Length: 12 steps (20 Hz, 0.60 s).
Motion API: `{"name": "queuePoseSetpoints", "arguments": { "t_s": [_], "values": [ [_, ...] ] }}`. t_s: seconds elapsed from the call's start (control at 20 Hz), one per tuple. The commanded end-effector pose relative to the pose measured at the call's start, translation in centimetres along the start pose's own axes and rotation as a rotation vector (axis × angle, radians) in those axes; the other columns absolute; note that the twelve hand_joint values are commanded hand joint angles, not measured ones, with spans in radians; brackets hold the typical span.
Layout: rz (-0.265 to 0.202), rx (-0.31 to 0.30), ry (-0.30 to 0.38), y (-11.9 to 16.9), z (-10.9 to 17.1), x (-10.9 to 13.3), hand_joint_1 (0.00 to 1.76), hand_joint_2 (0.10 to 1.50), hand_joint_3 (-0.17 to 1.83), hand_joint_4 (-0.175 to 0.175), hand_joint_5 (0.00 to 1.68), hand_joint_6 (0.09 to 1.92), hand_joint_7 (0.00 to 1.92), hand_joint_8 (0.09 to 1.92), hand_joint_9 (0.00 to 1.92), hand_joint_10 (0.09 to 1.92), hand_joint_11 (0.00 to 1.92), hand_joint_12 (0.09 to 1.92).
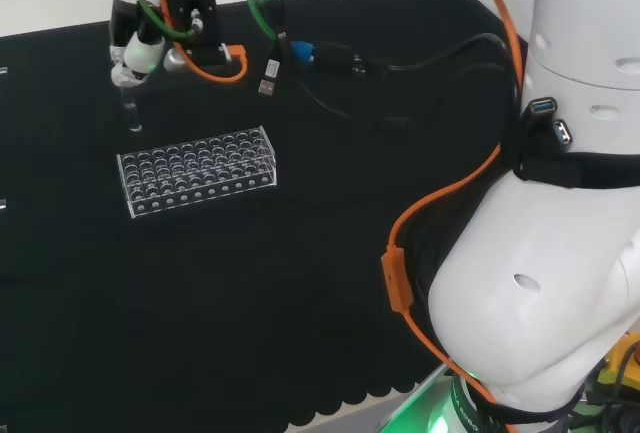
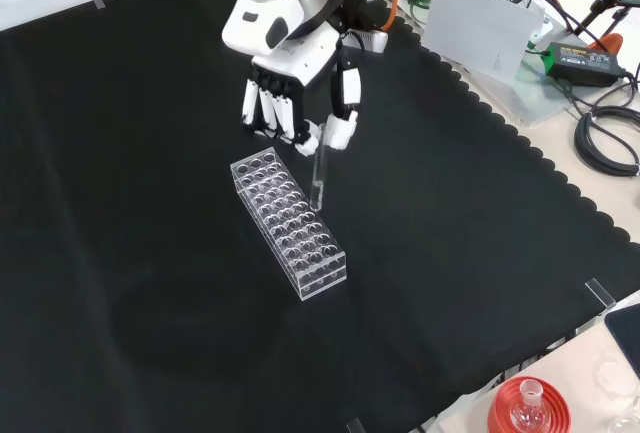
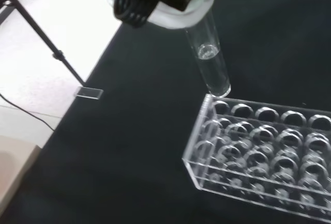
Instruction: Shake the test tube.
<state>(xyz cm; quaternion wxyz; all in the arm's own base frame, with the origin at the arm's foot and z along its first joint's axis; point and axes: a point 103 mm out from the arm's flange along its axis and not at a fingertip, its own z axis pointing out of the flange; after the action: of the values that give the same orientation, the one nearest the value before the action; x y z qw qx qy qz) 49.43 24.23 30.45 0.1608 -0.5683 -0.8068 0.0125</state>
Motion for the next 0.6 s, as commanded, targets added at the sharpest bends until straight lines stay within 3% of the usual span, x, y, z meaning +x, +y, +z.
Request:
{"name": "queuePoseSetpoints", "arguments": {
  "t_s": [0.05, 0.6],
  "values": [
    [0.051, -0.011, -0.004, -1.59, -0.62, -2.48, 1.2, 0.69, 0.62, -0.165, 1.25, 0.68, 1.39, 0.57, 1.12, 0.61, 0.67, 1.31],
    [0.037, -0.029, -0.013, -1.73, -1.28, -2.08, 1.19, 0.69, 0.61, -0.165, 1.25, 0.68, 1.39, 0.57, 1.12, 0.61, 0.67, 1.31]
  ]
}}
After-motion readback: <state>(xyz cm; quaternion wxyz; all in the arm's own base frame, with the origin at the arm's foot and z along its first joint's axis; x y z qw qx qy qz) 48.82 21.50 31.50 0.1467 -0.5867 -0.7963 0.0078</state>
